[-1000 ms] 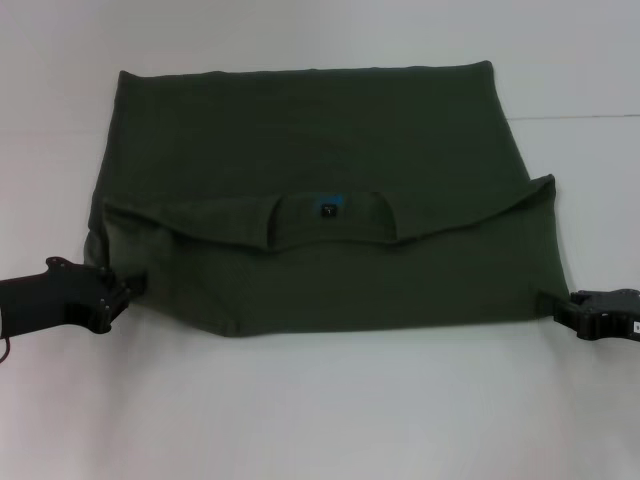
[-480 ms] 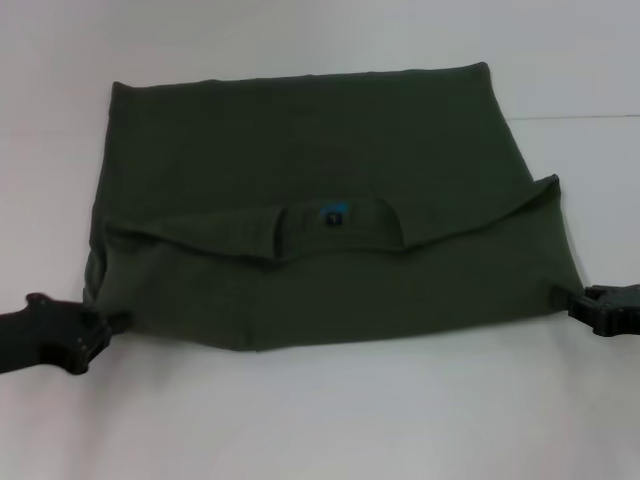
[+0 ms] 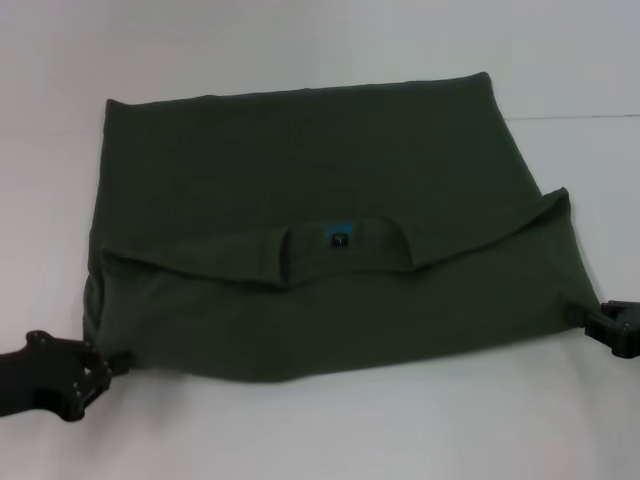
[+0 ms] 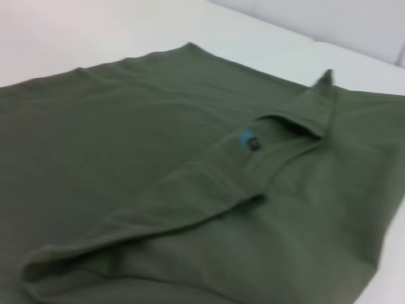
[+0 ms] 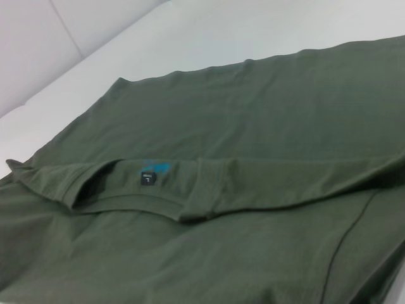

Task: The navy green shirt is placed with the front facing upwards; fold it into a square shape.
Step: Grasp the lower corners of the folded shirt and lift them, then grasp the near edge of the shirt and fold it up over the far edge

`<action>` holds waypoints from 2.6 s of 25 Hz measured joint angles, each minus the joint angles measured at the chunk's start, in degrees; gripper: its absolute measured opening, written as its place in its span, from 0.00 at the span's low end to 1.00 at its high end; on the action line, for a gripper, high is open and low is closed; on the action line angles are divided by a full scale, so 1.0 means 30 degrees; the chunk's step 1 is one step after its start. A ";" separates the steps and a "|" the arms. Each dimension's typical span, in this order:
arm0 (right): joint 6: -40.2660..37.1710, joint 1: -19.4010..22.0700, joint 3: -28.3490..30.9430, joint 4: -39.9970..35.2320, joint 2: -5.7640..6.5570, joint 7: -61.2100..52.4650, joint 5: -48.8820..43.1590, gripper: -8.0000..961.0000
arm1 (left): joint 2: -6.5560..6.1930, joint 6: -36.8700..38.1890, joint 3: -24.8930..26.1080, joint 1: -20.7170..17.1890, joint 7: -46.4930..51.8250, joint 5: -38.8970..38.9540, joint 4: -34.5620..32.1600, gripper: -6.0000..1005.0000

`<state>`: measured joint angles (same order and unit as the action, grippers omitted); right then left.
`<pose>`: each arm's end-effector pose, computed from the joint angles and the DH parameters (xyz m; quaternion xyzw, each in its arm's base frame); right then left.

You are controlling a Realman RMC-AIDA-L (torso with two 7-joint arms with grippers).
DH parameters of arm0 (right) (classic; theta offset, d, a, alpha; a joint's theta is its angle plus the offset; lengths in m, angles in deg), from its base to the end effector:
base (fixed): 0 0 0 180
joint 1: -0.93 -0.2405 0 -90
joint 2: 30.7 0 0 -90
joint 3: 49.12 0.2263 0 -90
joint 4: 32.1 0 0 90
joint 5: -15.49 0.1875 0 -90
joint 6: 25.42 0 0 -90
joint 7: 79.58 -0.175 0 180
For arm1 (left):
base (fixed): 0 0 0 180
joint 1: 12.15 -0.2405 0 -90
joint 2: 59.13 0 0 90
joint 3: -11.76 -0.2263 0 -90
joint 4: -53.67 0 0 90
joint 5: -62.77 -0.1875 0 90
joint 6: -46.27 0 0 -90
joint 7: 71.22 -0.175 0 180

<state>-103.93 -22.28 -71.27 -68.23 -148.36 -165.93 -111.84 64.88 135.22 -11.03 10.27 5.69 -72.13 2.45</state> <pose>0.3202 0.2941 0.0167 -0.8522 0.4137 0.1779 0.2662 -0.2938 0.2747 0.0080 -0.9260 -0.2770 -0.1221 0.2255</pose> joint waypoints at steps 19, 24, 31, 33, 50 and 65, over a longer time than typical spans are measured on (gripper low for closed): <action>-0.4693 0.3041 0.2342 -0.0753 -0.0355 0.4270 0.0280 0.12 | -0.0052 0.3461 0.2176 -0.1964 -0.2668 -0.0239 -0.0218 0.04; -0.6016 0.4560 0.3011 -0.0280 -0.0700 0.7983 0.0291 0.12 | -0.0017 0.3989 0.2383 -0.2255 -0.3459 -0.0323 -0.0039 0.04; -0.6883 0.5816 0.4053 0.0604 -0.0593 1.0005 0.0131 0.12 | 0.0037 0.5875 0.3736 -0.3196 -0.5224 -0.0410 0.0266 0.04; -0.6890 0.6027 0.4062 0.0622 -0.0624 1.0229 0.0082 0.12 | 0.0056 0.6628 0.4326 -0.3616 -0.5810 -0.0512 0.0281 0.04; -0.8216 0.7600 0.5968 0.0974 -0.0626 1.2239 -0.0797 0.12 | 0.0187 0.7507 0.5155 -0.4619 -0.7060 -0.1957 0.0275 0.04; -0.9697 0.5627 0.7899 0.1448 -0.0587 1.0909 -0.0743 0.12 | 0.0020 0.7898 0.6917 -0.3190 -0.6652 0.0048 0.1201 0.04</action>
<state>-133.02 -5.40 -47.57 -63.89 -150.12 -133.20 -114.07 64.94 158.91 9.72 0.70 -14.26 -71.99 6.05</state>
